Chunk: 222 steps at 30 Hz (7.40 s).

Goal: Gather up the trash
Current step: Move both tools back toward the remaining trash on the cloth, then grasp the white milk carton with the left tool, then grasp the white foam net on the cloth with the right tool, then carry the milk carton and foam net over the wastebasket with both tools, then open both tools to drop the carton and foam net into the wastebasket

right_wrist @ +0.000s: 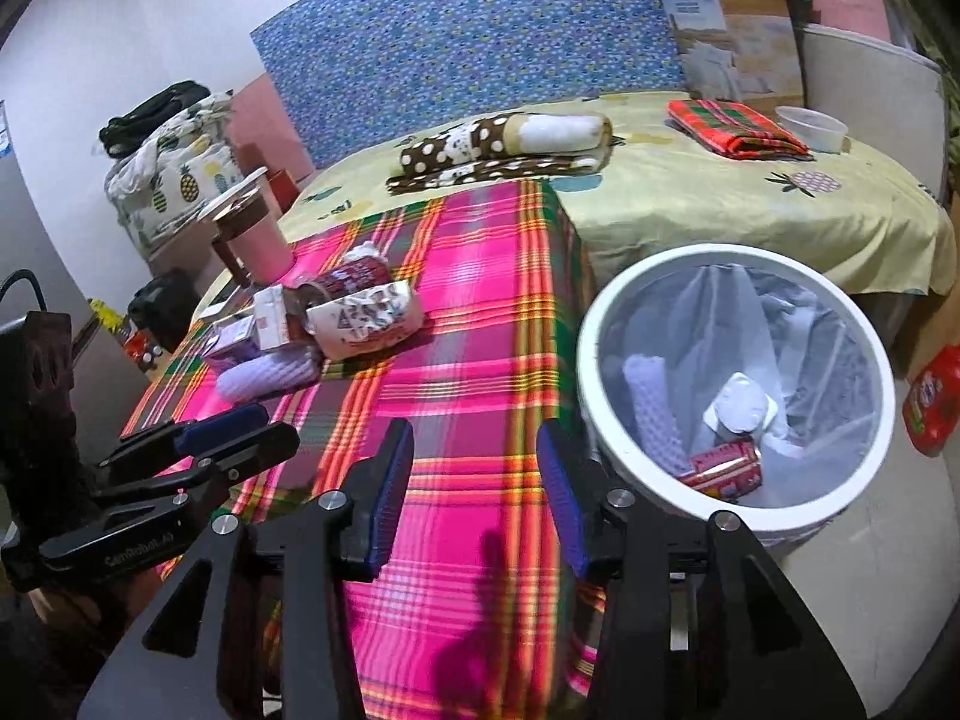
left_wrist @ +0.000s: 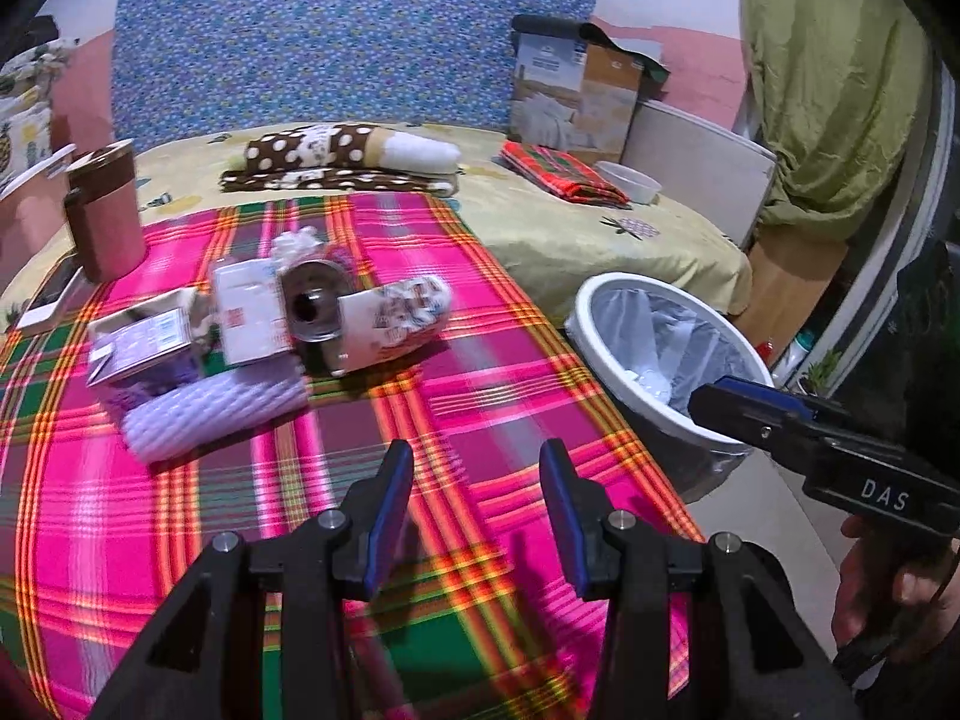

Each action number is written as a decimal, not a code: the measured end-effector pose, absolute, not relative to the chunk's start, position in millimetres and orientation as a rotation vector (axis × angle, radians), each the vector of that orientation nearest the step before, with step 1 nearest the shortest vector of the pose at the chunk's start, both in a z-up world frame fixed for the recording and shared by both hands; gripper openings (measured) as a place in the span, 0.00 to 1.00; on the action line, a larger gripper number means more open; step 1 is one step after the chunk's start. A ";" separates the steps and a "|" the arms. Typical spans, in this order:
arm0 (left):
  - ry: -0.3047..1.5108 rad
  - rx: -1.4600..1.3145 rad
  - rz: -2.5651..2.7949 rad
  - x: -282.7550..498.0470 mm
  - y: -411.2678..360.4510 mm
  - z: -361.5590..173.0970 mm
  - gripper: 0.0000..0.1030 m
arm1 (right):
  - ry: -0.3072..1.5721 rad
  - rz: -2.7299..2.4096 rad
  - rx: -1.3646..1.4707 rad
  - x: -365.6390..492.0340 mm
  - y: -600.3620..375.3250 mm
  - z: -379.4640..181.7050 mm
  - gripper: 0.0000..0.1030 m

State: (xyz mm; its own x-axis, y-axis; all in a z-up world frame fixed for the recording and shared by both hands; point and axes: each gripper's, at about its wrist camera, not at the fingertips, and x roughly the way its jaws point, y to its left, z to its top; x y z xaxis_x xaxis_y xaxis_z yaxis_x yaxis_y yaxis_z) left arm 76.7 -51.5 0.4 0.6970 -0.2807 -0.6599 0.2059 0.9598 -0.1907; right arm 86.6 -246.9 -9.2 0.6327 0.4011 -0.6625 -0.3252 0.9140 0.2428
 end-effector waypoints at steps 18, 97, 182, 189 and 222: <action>0.747 -0.182 -0.090 99.2 9.0 -3.7 0.48 | 0.789 0.473 0.087 98.9 -212.6 -11.6 0.59; 0.730 -0.280 0.046 33.7 108.5 -4.3 0.36 | 1.012 0.850 -0.089 102.1 -98.6 -59.7 0.21; 0.768 -0.100 -0.271 84.0 -44.3 6.3 0.33 | 0.824 0.407 0.230 107.6 -264.7 -6.6 0.17; 0.771 -0.067 -0.368 109.0 -97.0 11.7 0.33 | 0.800 0.300 0.273 111.2 -315.7 -8.3 0.17; 0.843 -0.018 -0.581 174.4 -224.0 -12.2 0.36 | 0.891 0.106 0.196 142.2 -389.8 -37.9 0.28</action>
State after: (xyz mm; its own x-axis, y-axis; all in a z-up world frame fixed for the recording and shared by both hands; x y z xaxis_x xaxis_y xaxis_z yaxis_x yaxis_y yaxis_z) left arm 174.4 -224.0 -12.2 0.5200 -0.4917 -0.6984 0.4780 0.8452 -0.2392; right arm 142.2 -389.8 -37.9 0.6246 0.1732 -0.7615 -0.0108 0.9769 0.2134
